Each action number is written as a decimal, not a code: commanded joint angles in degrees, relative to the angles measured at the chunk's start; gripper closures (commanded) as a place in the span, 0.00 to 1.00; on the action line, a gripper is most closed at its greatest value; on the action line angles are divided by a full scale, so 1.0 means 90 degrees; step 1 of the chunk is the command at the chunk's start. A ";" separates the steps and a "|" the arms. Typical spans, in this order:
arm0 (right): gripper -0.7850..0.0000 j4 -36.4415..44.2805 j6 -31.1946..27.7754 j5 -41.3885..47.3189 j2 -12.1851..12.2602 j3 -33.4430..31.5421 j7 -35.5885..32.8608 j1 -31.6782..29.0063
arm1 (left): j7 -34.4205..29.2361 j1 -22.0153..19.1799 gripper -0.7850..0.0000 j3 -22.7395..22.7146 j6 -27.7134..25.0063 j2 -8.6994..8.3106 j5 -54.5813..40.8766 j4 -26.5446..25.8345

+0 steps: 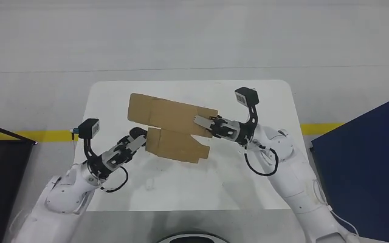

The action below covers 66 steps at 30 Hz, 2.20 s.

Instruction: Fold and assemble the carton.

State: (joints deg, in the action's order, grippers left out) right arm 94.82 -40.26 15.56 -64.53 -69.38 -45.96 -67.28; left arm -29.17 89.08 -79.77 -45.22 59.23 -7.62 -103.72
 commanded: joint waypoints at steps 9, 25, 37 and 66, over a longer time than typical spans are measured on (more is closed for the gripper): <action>1.00 0.0200 0.0210 -0.0226 -0.0003 0.0063 0.0151 0.0023 | -0.0711 -0.0571 0.70 0.0250 0.0277 -0.0008 -0.0719 0.0664; 1.00 0.0151 0.0387 -0.0249 -0.0017 0.0176 0.0207 0.0194 | -0.1311 -0.0736 1.00 0.0581 0.0069 0.0010 -0.1283 0.0722; 0.00 0.0072 0.0192 0.0528 0.0011 0.0046 -0.0096 0.0186 | -0.1034 -0.0635 1.00 0.0381 -0.0008 0.0010 -0.1299 0.0618; 0.62 -0.0476 0.0156 0.1358 0.0028 0.0061 -0.0903 0.0430 | -0.1072 -0.0607 1.00 0.0317 -0.0331 0.0046 -0.2052 0.0314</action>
State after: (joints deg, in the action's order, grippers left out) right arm 90.43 -39.02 28.00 -64.32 -68.79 -53.91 -63.27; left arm -38.76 83.62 -76.94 -48.11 59.63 -25.96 -100.93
